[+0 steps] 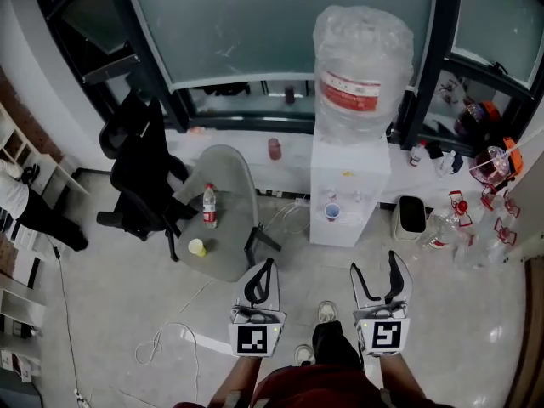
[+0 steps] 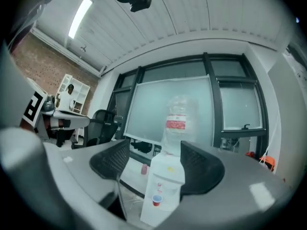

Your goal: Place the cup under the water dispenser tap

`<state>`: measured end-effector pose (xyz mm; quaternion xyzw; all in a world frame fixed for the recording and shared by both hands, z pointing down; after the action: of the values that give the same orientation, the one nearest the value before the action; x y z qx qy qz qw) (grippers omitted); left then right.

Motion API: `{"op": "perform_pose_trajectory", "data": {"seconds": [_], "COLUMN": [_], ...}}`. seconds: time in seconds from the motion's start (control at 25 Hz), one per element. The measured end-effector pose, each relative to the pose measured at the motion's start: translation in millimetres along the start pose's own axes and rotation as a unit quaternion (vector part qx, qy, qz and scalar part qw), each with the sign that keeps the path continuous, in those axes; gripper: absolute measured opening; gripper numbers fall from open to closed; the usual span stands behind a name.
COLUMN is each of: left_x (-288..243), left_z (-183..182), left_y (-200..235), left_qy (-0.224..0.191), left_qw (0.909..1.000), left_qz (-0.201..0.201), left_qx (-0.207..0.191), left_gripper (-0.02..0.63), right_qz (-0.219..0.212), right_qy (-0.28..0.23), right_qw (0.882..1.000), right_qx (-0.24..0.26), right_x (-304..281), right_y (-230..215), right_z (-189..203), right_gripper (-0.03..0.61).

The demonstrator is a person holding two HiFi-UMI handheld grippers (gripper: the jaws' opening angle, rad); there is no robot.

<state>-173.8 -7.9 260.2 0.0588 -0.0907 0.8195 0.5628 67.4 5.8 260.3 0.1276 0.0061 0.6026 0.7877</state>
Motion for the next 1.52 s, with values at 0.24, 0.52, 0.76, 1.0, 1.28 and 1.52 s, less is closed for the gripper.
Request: {"op": "perform_pose_trajectory", "data": {"seconds": [0.24, 0.52, 0.76, 1.0, 1.28, 1.52], "left_x": [11.6, 14.6, 14.3, 12.1, 9.3, 6.3], "left_z": [-34.2, -33.9, -31.7, -35.9, -35.6, -33.3], "left_y": [0.2, -7.3, -12.1, -17.9, -17.2, -16.6], "left_qy": [-0.031, -0.038, -0.035, -0.04, -0.038, -0.038], "left_qw": [0.9988, 0.9979, 0.9986, 0.998, 0.9983, 0.9981], "left_qz": [0.006, 0.021, 0.022, 0.032, 0.032, 0.035], "left_qx": [-0.037, -0.049, -0.033, -0.037, -0.031, -0.033], "left_gripper": [0.002, 0.002, 0.002, 0.002, 0.002, 0.002], "right_qz": [0.012, 0.018, 0.027, 0.034, 0.034, 0.036], "right_qy": [-0.03, -0.032, -0.026, -0.025, -0.021, -0.016], "right_qw": [0.999, 0.999, 0.999, 0.999, 0.999, 0.999], "right_qx": [0.004, 0.021, 0.009, 0.013, 0.012, 0.011], "right_x": [10.4, 19.1, 23.7, 28.2, 25.7, 22.8], "right_y": [1.7, 2.2, 2.5, -2.1, -3.4, -5.0], "right_z": [-29.1, -31.1, -29.9, -28.3, -26.4, -21.6], "right_gripper": [0.324, 0.239, 0.042, 0.002, 0.002, 0.002]}}
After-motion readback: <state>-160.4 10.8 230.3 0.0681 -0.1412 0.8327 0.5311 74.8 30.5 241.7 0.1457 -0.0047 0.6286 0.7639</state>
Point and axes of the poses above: the fingertips, and each gripper's own axes: x backward along the fingers, y to its left, z out of its underside, the point moved 6 cm from there along x, backward along the fingers, and after that the axes turned 6 degrees about -y, right-handed, at the moved point
